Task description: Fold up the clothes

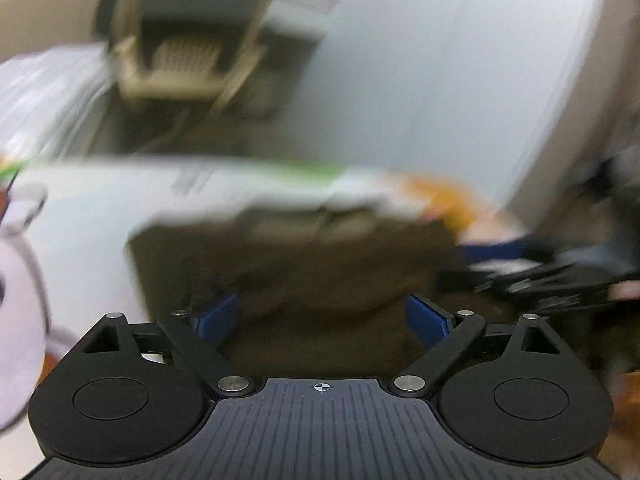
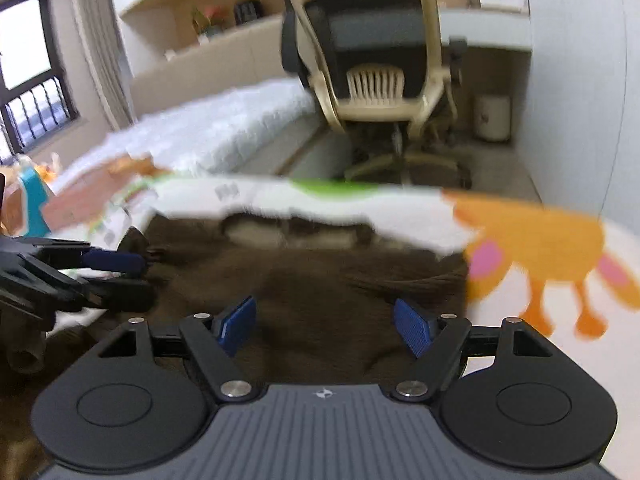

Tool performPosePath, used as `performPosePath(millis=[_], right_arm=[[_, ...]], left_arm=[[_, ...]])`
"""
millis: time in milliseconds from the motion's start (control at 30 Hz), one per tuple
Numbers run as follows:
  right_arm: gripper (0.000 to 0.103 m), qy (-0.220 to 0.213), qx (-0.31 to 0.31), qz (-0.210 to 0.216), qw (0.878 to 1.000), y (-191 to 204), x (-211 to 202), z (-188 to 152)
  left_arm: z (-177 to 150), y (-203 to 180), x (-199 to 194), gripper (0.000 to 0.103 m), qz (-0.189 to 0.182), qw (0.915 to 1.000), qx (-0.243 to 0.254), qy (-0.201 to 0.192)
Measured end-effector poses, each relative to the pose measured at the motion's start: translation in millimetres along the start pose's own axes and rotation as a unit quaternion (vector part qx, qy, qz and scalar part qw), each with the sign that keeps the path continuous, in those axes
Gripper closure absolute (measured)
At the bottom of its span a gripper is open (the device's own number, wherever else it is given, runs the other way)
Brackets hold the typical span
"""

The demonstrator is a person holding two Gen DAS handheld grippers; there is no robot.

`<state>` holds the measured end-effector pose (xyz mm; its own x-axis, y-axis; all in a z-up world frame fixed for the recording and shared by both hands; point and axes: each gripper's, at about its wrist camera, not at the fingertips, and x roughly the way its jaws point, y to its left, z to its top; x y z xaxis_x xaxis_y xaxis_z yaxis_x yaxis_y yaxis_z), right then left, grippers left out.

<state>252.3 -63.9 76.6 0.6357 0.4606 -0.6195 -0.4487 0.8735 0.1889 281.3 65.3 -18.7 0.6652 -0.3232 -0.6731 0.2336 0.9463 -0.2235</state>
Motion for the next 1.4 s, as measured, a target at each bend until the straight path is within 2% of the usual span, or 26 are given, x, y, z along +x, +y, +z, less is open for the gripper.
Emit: performPosePath(millis=[100, 167, 367, 1400], right_arm=[[0.018, -0.011, -0.009, -0.001, 1.000, 2, 3, -9], [0.014, -0.014, -0.011, 0.001, 1.000, 3, 4, -11], [0.012, -0.017, -0.017, -0.001, 1.000, 6, 8, -10], [0.008, -0.018, -0.014, -0.002, 1.000, 6, 12, -10]], left_arm=[[-7, -6, 2, 0.004, 0.007, 0.9993, 0.034, -0.011], [-10, -6, 3, 0.001, 0.004, 0.9992, 0.036, -0.017], [-22, -15, 1, 0.000, 0.020, 0.9971, 0.063, -0.038], [-21, -17, 4, 0.000, 0.020, 0.9968, 0.061, -0.049]])
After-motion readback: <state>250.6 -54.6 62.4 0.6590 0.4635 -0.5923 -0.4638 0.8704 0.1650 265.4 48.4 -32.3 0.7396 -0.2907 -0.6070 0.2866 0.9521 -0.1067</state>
